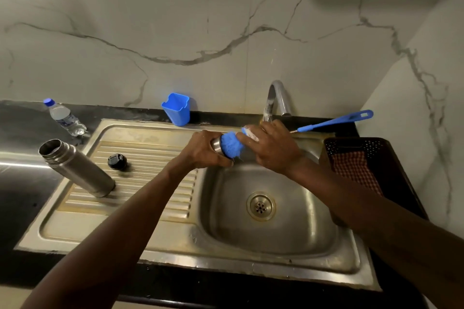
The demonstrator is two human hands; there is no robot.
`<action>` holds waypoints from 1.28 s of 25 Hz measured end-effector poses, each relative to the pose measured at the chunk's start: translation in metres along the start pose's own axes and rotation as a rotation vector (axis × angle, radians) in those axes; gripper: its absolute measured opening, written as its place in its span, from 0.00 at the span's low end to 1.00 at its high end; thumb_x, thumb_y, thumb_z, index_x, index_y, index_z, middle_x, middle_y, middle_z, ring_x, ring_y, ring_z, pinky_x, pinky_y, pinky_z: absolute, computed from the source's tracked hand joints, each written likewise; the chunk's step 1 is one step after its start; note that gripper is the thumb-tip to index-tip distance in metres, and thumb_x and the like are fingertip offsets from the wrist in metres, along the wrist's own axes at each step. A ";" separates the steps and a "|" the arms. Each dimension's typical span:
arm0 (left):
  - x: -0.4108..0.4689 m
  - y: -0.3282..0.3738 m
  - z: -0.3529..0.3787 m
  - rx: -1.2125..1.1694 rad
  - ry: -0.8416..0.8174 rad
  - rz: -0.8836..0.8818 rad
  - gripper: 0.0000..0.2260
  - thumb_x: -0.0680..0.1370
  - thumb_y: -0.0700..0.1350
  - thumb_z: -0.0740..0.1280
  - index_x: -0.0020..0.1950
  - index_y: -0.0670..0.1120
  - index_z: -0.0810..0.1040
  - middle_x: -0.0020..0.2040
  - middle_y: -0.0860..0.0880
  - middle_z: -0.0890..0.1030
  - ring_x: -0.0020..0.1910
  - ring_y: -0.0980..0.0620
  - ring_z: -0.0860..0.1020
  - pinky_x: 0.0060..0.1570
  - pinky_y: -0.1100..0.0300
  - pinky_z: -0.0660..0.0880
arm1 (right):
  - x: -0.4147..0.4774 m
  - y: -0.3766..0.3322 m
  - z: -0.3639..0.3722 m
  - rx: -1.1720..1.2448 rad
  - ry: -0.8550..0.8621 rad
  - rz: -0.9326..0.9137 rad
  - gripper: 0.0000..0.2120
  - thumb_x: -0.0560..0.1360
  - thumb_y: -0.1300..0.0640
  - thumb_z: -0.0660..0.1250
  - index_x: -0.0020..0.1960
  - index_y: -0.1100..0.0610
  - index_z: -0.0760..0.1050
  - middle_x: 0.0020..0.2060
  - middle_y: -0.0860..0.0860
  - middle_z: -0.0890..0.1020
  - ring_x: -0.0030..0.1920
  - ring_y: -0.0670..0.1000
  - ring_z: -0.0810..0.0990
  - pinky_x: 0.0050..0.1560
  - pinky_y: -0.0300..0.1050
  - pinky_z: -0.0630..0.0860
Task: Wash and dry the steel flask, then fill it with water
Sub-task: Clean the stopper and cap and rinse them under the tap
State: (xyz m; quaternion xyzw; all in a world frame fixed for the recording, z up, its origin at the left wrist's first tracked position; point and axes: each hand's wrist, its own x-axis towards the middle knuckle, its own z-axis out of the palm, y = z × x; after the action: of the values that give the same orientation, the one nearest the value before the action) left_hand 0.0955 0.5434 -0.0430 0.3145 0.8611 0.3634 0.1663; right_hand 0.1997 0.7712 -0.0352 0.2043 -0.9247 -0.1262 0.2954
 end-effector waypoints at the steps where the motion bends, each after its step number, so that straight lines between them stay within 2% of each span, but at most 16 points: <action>1: -0.002 0.004 -0.003 -0.144 -0.113 -0.060 0.22 0.67 0.53 0.84 0.55 0.49 0.81 0.48 0.50 0.85 0.46 0.51 0.83 0.47 0.57 0.84 | -0.003 0.003 0.002 -0.031 0.042 -0.058 0.20 0.80 0.57 0.58 0.69 0.56 0.78 0.54 0.59 0.82 0.45 0.59 0.79 0.43 0.52 0.73; 3: -0.007 0.012 -0.006 -0.577 -0.256 -0.178 0.31 0.70 0.70 0.73 0.59 0.46 0.80 0.46 0.46 0.85 0.40 0.50 0.81 0.34 0.61 0.80 | -0.004 0.004 -0.001 -0.025 0.072 -0.053 0.21 0.82 0.57 0.54 0.70 0.56 0.77 0.52 0.59 0.82 0.45 0.59 0.79 0.43 0.52 0.72; 5: -0.006 0.019 -0.001 -0.847 -0.204 -0.350 0.43 0.74 0.79 0.54 0.62 0.42 0.79 0.48 0.40 0.84 0.35 0.48 0.79 0.28 0.60 0.76 | 0.000 0.001 -0.005 -0.074 0.040 -0.026 0.23 0.81 0.57 0.51 0.69 0.55 0.78 0.49 0.58 0.81 0.43 0.58 0.78 0.42 0.51 0.70; 8: 0.003 0.020 0.020 -0.692 0.069 -0.290 0.26 0.87 0.62 0.52 0.61 0.42 0.76 0.56 0.33 0.81 0.40 0.46 0.82 0.33 0.59 0.77 | 0.014 -0.017 -0.013 0.118 -0.307 0.281 0.18 0.80 0.50 0.59 0.66 0.53 0.78 0.47 0.55 0.83 0.43 0.56 0.80 0.44 0.49 0.74; 10: 0.006 0.008 0.030 -0.622 0.101 -0.098 0.17 0.88 0.53 0.56 0.62 0.41 0.75 0.58 0.37 0.81 0.49 0.45 0.83 0.41 0.58 0.80 | 0.028 -0.018 -0.017 0.611 -0.635 0.776 0.14 0.82 0.46 0.61 0.58 0.53 0.79 0.40 0.53 0.82 0.35 0.51 0.78 0.36 0.44 0.73; 12: 0.005 0.006 0.025 -0.777 0.052 -0.008 0.11 0.85 0.47 0.60 0.60 0.42 0.77 0.55 0.44 0.82 0.52 0.47 0.83 0.47 0.56 0.81 | 0.032 -0.007 -0.024 1.474 -0.853 1.380 0.13 0.82 0.47 0.62 0.50 0.56 0.78 0.30 0.50 0.74 0.24 0.47 0.69 0.26 0.38 0.65; 13: 0.008 0.010 0.019 -0.843 0.029 0.007 0.10 0.82 0.45 0.61 0.57 0.43 0.78 0.53 0.46 0.82 0.51 0.47 0.83 0.47 0.56 0.82 | 0.032 -0.005 -0.024 1.719 -0.889 1.516 0.14 0.83 0.47 0.61 0.49 0.56 0.78 0.28 0.48 0.70 0.23 0.46 0.65 0.25 0.37 0.62; 15: 0.014 0.022 0.011 -0.904 0.062 -0.044 0.11 0.80 0.48 0.63 0.58 0.44 0.79 0.51 0.47 0.84 0.52 0.45 0.83 0.46 0.55 0.82 | 0.033 -0.002 -0.027 1.617 -0.875 1.404 0.16 0.84 0.45 0.60 0.52 0.56 0.78 0.28 0.48 0.70 0.25 0.46 0.67 0.27 0.38 0.62; 18: 0.018 0.035 0.006 -0.850 0.062 -0.438 0.30 0.79 0.71 0.62 0.61 0.45 0.79 0.53 0.41 0.87 0.51 0.38 0.87 0.38 0.51 0.84 | 0.029 -0.007 -0.019 0.576 -0.426 0.624 0.14 0.82 0.44 0.62 0.50 0.53 0.79 0.34 0.50 0.79 0.34 0.52 0.78 0.33 0.40 0.68; 20: 0.021 0.036 0.004 -0.668 -0.063 -0.566 0.41 0.71 0.80 0.58 0.57 0.43 0.81 0.47 0.39 0.87 0.39 0.42 0.87 0.29 0.57 0.80 | 0.016 -0.003 -0.014 0.192 -0.157 0.210 0.16 0.81 0.47 0.58 0.53 0.55 0.80 0.36 0.53 0.80 0.34 0.53 0.79 0.34 0.43 0.72; 21: 0.023 0.036 0.006 -0.575 -0.052 -0.548 0.40 0.73 0.79 0.58 0.53 0.42 0.81 0.43 0.39 0.86 0.33 0.46 0.84 0.26 0.59 0.77 | 0.012 -0.003 -0.013 0.125 -0.119 0.150 0.17 0.80 0.48 0.56 0.55 0.56 0.80 0.36 0.54 0.80 0.34 0.54 0.79 0.34 0.45 0.71; 23: 0.027 0.040 0.014 -0.455 0.144 -0.393 0.26 0.82 0.66 0.62 0.46 0.42 0.80 0.38 0.41 0.83 0.31 0.49 0.80 0.27 0.59 0.75 | 0.017 -0.012 -0.022 0.299 -0.350 0.444 0.16 0.82 0.47 0.57 0.56 0.55 0.78 0.37 0.52 0.79 0.34 0.51 0.78 0.34 0.44 0.68; 26: 0.022 0.037 0.024 -0.515 0.386 -0.116 0.15 0.85 0.48 0.63 0.40 0.45 0.78 0.34 0.46 0.78 0.33 0.52 0.79 0.35 0.59 0.79 | 0.044 -0.014 -0.044 1.372 -0.967 1.311 0.18 0.84 0.44 0.58 0.46 0.57 0.76 0.29 0.48 0.71 0.24 0.45 0.66 0.25 0.38 0.64; 28: 0.022 0.027 0.021 -0.483 0.448 0.058 0.14 0.85 0.48 0.62 0.43 0.44 0.77 0.36 0.46 0.78 0.36 0.49 0.80 0.37 0.58 0.78 | 0.050 -0.001 -0.049 1.791 -1.014 1.408 0.20 0.84 0.46 0.56 0.41 0.56 0.73 0.25 0.47 0.65 0.21 0.44 0.60 0.23 0.37 0.58; 30: 0.023 0.016 0.014 -0.502 0.452 0.087 0.14 0.84 0.53 0.61 0.50 0.44 0.77 0.41 0.47 0.79 0.39 0.47 0.81 0.36 0.56 0.78 | 0.054 0.007 -0.057 1.756 -0.924 1.404 0.19 0.84 0.45 0.58 0.43 0.56 0.75 0.25 0.46 0.65 0.23 0.44 0.59 0.26 0.38 0.57; 32: 0.021 0.025 0.011 -0.703 0.305 -0.046 0.15 0.82 0.56 0.60 0.55 0.46 0.76 0.42 0.46 0.81 0.38 0.48 0.81 0.32 0.58 0.77 | 0.058 0.015 -0.050 1.453 -0.741 1.370 0.20 0.83 0.42 0.62 0.51 0.59 0.79 0.27 0.47 0.69 0.25 0.45 0.63 0.27 0.38 0.61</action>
State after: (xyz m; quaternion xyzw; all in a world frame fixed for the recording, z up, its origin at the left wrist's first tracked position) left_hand 0.0960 0.5763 -0.0334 0.1609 0.7056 0.6754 0.1420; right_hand 0.1820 0.7521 0.0389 -0.2836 -0.7280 0.5949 -0.1891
